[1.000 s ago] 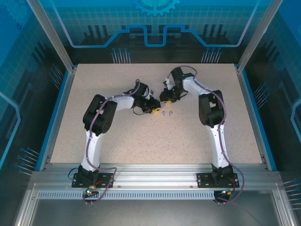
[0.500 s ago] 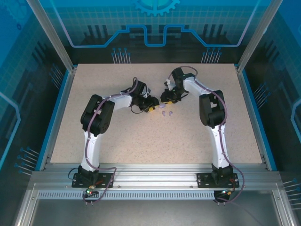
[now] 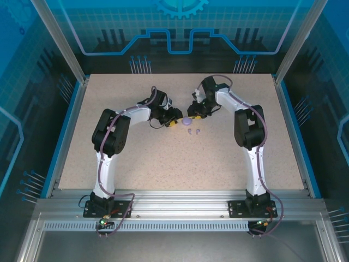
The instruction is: Insert the wireless bluetooth earbuds into the charging case
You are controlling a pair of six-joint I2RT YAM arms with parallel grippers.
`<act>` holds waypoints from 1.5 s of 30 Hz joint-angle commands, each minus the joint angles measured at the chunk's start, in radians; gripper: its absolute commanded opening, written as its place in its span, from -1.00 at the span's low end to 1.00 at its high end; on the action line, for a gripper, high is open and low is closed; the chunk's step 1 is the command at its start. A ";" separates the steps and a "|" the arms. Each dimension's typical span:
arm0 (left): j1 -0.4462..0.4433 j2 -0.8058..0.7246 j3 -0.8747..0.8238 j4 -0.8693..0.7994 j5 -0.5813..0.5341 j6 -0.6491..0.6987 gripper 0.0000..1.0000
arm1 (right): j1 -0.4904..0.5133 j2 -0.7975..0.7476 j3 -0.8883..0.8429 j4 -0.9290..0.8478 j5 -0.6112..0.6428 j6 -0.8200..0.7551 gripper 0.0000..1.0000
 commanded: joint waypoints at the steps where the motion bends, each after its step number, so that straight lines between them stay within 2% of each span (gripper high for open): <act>1: 0.006 0.027 0.049 0.002 0.045 -0.009 -0.06 | -0.009 -0.038 -0.025 -0.001 -0.010 0.017 -0.34; 8: -0.003 0.052 0.023 0.063 0.079 -0.056 -0.05 | -0.008 -0.003 -0.004 -0.006 -0.014 0.015 -0.37; 33: -0.034 0.099 0.005 0.092 0.074 -0.104 -0.13 | -0.008 0.070 -0.020 0.028 -0.027 0.032 -0.42; 39: -0.036 0.110 -0.015 0.155 0.098 -0.140 -0.17 | -0.007 0.071 -0.053 0.042 -0.028 0.033 -0.59; 45: -0.036 0.112 -0.057 0.271 0.125 -0.201 -0.18 | -0.012 0.075 -0.088 0.060 -0.026 0.044 -0.68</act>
